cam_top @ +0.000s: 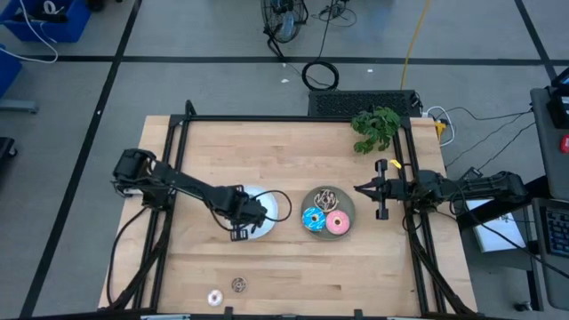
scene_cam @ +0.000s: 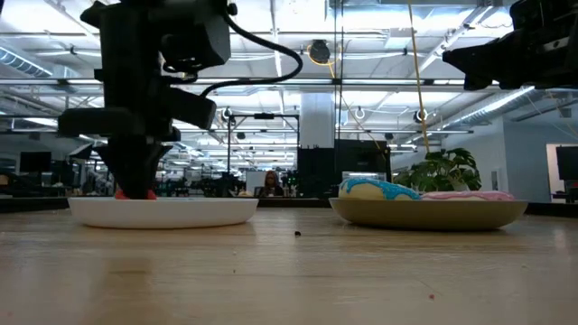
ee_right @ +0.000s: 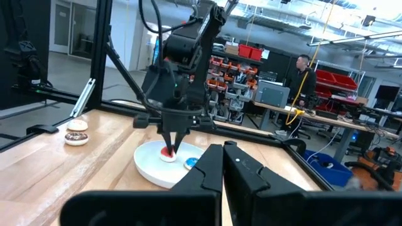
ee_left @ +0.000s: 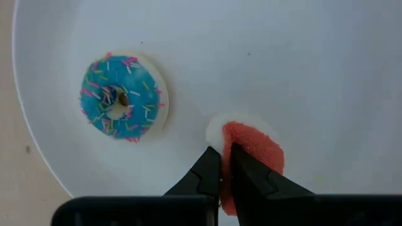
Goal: Pick & Place donuts
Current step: Put the small orange donut on the white plate
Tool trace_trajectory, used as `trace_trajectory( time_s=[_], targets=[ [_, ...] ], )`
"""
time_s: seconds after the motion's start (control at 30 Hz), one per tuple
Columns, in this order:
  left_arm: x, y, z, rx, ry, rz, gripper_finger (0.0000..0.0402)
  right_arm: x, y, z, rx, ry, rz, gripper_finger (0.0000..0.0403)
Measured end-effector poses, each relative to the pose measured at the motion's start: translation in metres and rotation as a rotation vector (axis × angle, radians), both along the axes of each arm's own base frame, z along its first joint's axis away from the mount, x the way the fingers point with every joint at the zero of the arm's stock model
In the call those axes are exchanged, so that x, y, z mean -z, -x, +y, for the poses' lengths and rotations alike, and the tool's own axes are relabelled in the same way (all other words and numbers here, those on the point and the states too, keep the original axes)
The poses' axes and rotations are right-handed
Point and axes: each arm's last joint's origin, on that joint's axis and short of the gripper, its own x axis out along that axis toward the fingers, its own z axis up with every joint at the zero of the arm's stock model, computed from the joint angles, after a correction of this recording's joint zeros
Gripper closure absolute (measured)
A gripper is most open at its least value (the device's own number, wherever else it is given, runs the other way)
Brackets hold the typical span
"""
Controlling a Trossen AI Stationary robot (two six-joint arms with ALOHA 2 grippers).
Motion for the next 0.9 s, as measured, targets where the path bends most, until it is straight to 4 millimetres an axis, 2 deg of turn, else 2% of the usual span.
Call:
trace_trajectory(
  time_s=[0.27, 0.37, 0.47, 0.7, 0.8, 0.9],
  targets=[
    [0.0002, -0.0009, 0.0035, -0.029, 0.003, -0.002, 0.0371, 0.0, 0.0, 0.0, 0.0, 0.0, 0.0, 0.0403],
    [0.0002, -0.0008, 0.0035, -0.039, 0.017, 0.001, 0.0358, 0.0, 0.0, 0.0, 0.0, 0.0, 0.0, 0.0403],
    [-0.0009, -0.0001, 0.0036, -0.077, 0.022, -0.002, 0.0318, 0.0, 0.0, 0.0, 0.0, 0.0, 0.0, 0.0403],
    [-0.002, 0.0061, 0.0043, -0.129, 0.021, 0.051, 0.0191, -0.0005, 0.0001, 0.0, 0.0, 0.0, -0.006, 0.0403],
    [-0.0021, 0.0069, 0.0043, -0.13, 0.023, 0.06, 0.0156, -0.0007, 0.0001, 0.0, 0.0, 0.0, -0.006, 0.0403],
    [-0.0042, 0.0054, 0.0042, -0.117, 0.019, 0.057, 0.0138, -0.0005, 0.0001, 0.0, 0.0, 0.0, -0.006, 0.0403]
  ],
)
